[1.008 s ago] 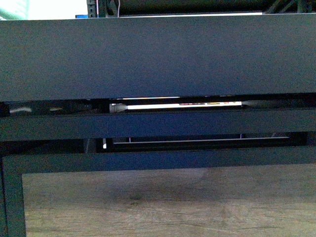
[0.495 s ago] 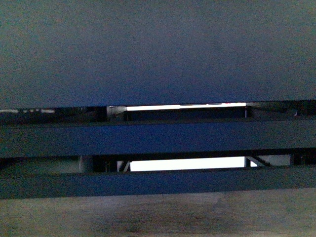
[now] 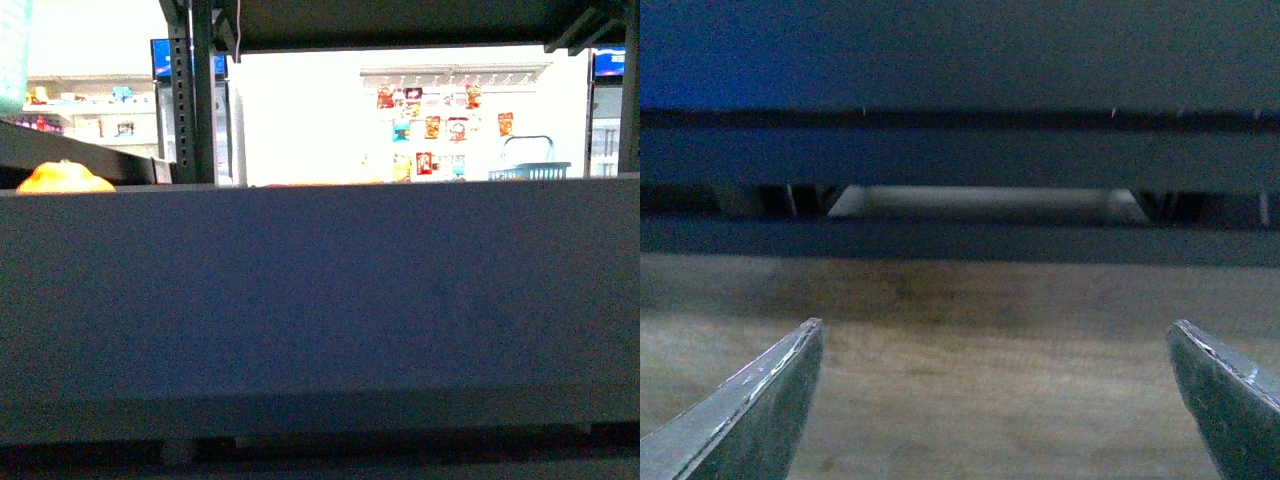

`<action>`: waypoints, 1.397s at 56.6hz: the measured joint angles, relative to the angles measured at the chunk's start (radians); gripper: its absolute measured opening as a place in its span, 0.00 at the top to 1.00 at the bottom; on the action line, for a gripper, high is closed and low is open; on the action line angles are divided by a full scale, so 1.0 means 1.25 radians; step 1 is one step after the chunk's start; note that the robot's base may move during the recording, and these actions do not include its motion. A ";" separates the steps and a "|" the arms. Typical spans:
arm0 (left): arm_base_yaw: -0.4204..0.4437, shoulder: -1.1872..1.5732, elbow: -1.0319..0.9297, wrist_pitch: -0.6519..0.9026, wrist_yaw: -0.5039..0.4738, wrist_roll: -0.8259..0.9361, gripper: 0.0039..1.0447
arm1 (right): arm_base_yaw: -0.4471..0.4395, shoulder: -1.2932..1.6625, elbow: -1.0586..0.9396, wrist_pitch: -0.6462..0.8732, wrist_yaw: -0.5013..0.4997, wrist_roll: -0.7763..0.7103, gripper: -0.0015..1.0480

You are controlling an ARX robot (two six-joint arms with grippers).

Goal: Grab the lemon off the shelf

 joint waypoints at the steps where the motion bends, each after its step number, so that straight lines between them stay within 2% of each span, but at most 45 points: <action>1: 0.000 0.000 0.000 0.000 0.000 0.001 0.07 | 0.000 0.000 0.000 0.000 0.001 0.000 0.02; 79: 0.000 0.000 0.000 0.000 0.001 0.001 0.07 | 0.000 0.000 0.000 0.000 0.001 0.000 0.02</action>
